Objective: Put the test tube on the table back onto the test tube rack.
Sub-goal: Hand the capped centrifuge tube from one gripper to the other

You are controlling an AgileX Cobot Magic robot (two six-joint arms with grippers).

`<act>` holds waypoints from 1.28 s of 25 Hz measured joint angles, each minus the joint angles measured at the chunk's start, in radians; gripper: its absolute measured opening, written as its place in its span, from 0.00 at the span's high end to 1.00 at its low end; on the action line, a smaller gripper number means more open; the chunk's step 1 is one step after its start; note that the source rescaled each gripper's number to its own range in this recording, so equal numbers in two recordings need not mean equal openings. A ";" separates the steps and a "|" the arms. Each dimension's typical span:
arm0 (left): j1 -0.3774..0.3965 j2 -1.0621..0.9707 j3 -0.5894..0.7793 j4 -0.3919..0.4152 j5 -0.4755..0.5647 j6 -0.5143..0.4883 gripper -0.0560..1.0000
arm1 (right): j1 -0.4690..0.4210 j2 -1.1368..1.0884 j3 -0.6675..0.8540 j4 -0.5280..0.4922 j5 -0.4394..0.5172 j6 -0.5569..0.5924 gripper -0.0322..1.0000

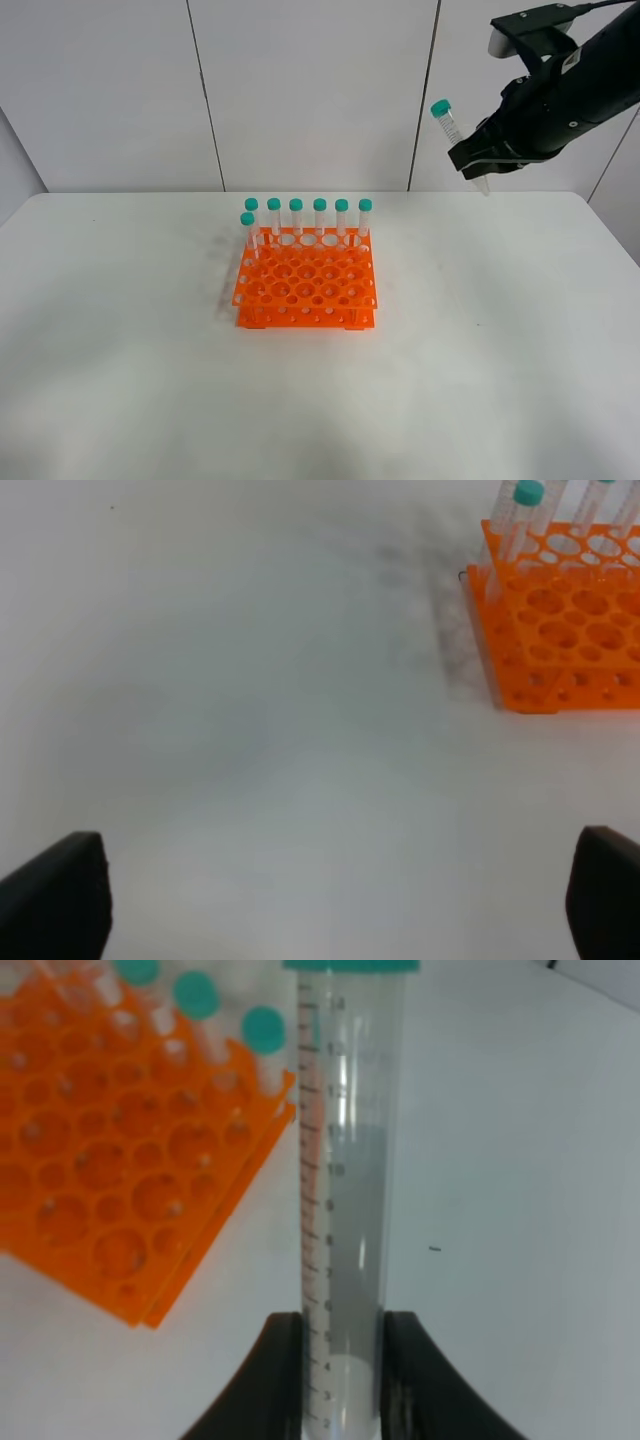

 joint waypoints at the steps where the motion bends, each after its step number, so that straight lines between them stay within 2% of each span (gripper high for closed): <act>1: 0.000 0.000 0.000 0.000 0.000 0.000 0.00 | 0.001 -0.031 0.033 0.011 -0.008 -0.022 0.96; 6: 0.000 0.000 0.000 0.000 0.000 0.000 0.00 | 0.001 -0.196 0.255 0.109 -0.057 -0.126 0.96; 10: 0.000 0.000 0.000 0.000 0.000 0.000 0.00 | 0.001 -0.270 0.399 0.294 -0.065 -0.274 0.96; 14: 0.000 0.000 0.000 0.000 0.000 0.000 0.00 | 0.001 -0.280 0.421 0.449 -0.091 -0.388 0.96; 17: 0.000 0.000 0.000 0.000 0.000 0.000 0.00 | 0.001 -0.280 0.421 0.515 -0.101 -0.470 0.96; 20: 0.000 0.000 0.000 0.000 0.000 0.000 0.00 | 0.001 -0.280 0.421 0.558 -0.114 -0.526 0.96; 26: 0.000 0.000 0.000 0.000 0.000 0.000 0.00 | 0.001 -0.267 0.421 0.575 -0.118 -0.553 0.96; 32: 0.000 0.000 0.000 0.000 0.000 0.000 0.00 | 0.097 -0.179 0.418 0.561 -0.171 -0.549 0.96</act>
